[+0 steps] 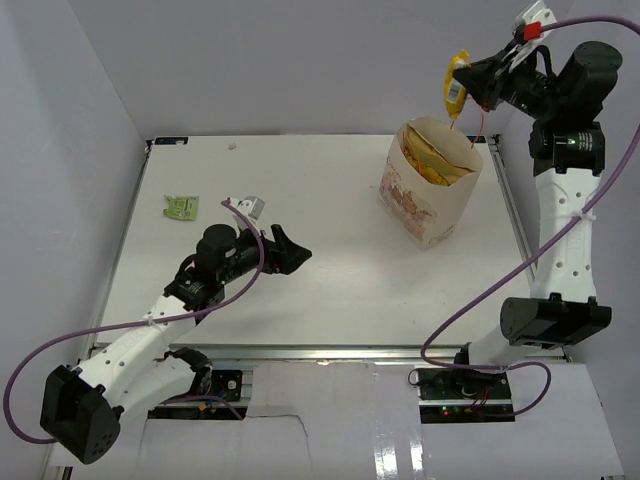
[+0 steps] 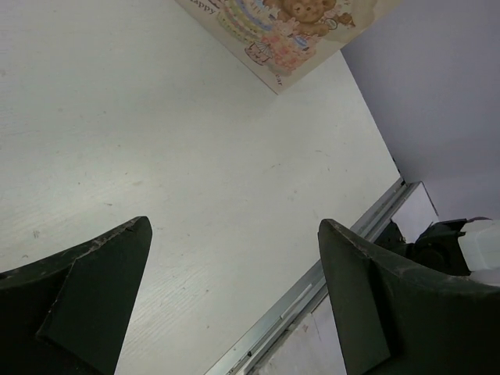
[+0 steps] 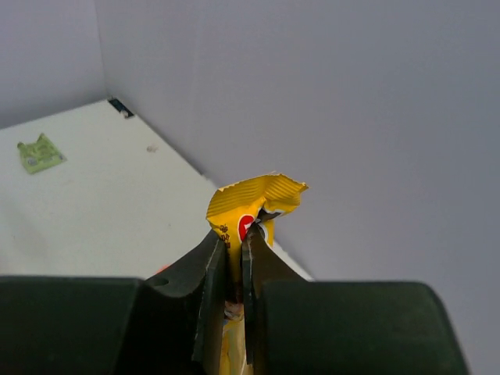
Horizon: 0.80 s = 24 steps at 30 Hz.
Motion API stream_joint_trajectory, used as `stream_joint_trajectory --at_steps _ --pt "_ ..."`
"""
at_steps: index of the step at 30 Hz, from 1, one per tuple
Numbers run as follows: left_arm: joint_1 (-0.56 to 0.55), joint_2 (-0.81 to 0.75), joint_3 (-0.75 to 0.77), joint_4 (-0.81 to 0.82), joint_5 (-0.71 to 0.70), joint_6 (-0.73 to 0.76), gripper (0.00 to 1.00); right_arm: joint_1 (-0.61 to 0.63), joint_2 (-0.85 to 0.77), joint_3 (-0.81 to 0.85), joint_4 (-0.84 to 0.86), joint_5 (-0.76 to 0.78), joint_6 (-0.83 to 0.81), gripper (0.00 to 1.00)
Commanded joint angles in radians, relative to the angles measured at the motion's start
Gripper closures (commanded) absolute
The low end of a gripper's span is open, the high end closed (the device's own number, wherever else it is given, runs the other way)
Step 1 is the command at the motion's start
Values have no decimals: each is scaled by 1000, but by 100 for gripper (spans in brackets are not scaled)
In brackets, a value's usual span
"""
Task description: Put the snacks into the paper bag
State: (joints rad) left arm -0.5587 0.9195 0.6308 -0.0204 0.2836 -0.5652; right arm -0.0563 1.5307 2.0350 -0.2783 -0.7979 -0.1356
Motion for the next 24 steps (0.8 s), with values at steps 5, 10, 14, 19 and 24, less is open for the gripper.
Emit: stream_joint_trajectory --at_steps 5,10,14,19,24 --pt "26 19 36 -127 -200 -85 2 -20 103 -185 -51 -104 -177 88" --pt "97 65 79 -190 -228 -168 2 -13 161 -217 -130 -109 -274 87" --pt "190 102 104 -223 -228 -223 2 -4 171 -269 -156 -81 -314 84" --pt "356 200 171 -295 -239 -292 2 0 143 -295 -159 -63 -320 62" --pt "483 415 354 -499 -443 -413 7 -5 89 -280 -160 -46 -297 50"
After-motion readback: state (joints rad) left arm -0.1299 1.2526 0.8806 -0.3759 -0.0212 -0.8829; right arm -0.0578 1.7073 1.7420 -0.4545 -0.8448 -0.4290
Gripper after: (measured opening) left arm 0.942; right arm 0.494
